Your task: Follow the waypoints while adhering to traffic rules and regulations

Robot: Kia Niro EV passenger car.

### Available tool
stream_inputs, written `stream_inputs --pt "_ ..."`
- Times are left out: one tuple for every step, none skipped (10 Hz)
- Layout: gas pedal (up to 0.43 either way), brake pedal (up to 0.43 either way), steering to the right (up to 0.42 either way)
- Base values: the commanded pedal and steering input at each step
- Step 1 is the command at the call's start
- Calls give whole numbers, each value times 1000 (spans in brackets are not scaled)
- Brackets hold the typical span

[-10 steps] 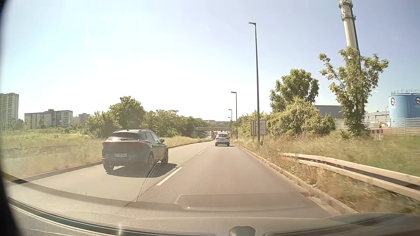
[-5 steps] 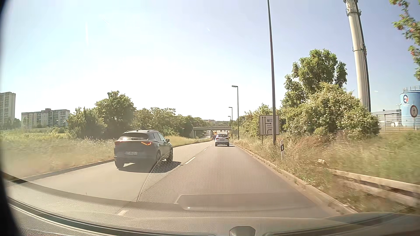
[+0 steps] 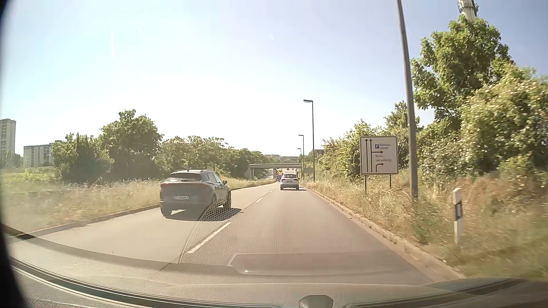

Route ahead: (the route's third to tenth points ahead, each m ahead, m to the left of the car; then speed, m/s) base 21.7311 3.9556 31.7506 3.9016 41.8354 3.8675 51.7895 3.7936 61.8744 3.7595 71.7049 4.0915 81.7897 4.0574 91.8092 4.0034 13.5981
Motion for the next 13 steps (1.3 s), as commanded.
stream_inputs --pt "0 24 1" --pt "0 24 1" --pt "0 24 1" --pt "0 24 1" --pt "0 24 0" --pt "0 24 0" --pt "0 24 0" --pt "0 24 0" --pt "0 24 0" --pt "0 24 0" --pt "0 24 0" --pt "0 24 0" --pt "0 24 -1"
